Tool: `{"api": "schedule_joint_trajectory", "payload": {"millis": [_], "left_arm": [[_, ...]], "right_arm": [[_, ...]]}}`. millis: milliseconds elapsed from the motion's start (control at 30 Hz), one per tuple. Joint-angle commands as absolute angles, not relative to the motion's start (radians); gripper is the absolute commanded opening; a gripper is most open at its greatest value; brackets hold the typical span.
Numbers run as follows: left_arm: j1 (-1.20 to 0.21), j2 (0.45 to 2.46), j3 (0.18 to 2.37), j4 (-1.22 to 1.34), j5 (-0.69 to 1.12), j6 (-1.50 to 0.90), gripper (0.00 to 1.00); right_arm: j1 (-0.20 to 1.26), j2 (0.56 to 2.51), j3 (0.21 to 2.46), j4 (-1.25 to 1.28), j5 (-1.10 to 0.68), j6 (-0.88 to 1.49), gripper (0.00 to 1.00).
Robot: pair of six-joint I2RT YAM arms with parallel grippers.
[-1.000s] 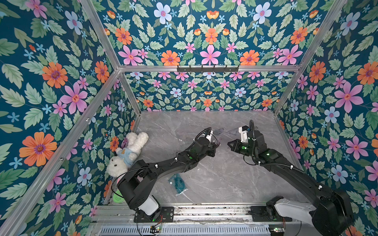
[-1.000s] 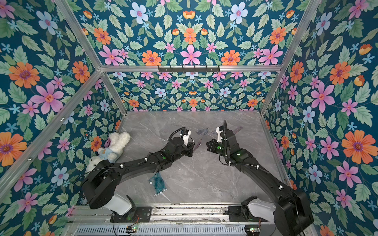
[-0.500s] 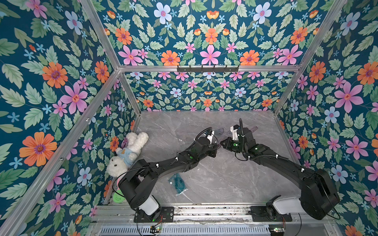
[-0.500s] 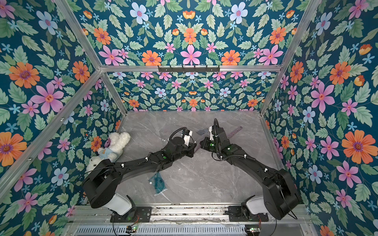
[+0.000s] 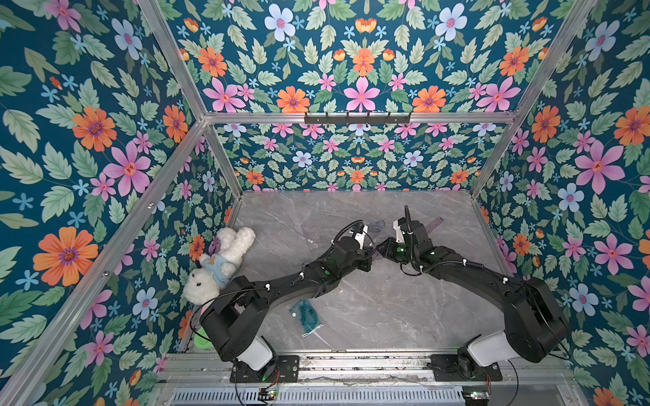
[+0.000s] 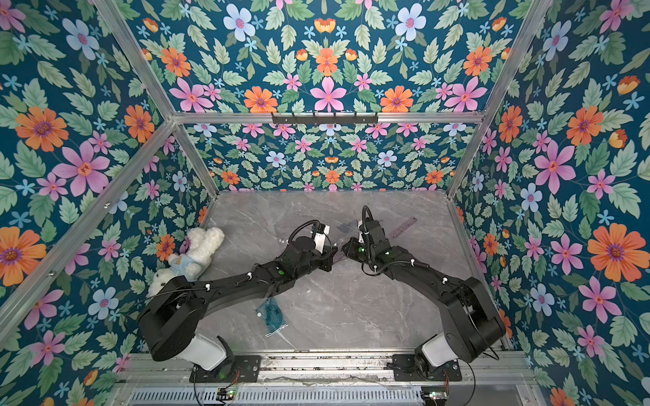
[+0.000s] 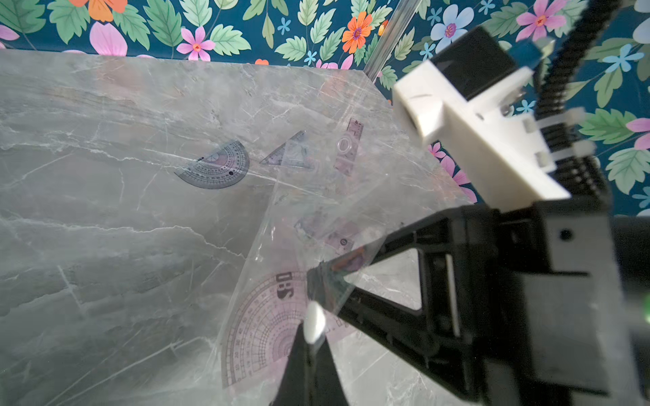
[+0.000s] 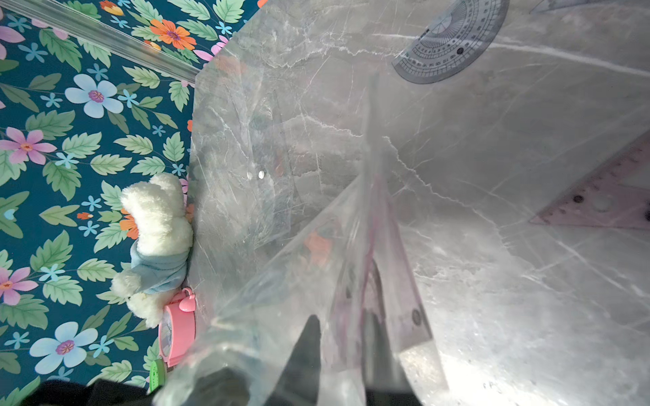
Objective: Open the ruler set and take out the ruler
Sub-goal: Take out the ruler from the ruler set bag.
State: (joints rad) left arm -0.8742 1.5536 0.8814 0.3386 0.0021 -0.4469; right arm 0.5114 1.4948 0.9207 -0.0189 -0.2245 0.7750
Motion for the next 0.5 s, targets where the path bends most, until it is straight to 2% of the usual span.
{"api": "schedule_joint_trajectory", "payload": {"millis": [0,467], "left_arm": [[-0.874,1.551,0.881,0.380,0.005,-0.456,0.00],[-0.885,1.564,0.882,0.382,0.002,-0.459,0.00]], "right_arm": [[0.512,1.500,0.929,-0.005,-0.206,0.767,0.24],[0.511,1.457,0.949,-0.098,-0.088,0.691,0.29]]}}
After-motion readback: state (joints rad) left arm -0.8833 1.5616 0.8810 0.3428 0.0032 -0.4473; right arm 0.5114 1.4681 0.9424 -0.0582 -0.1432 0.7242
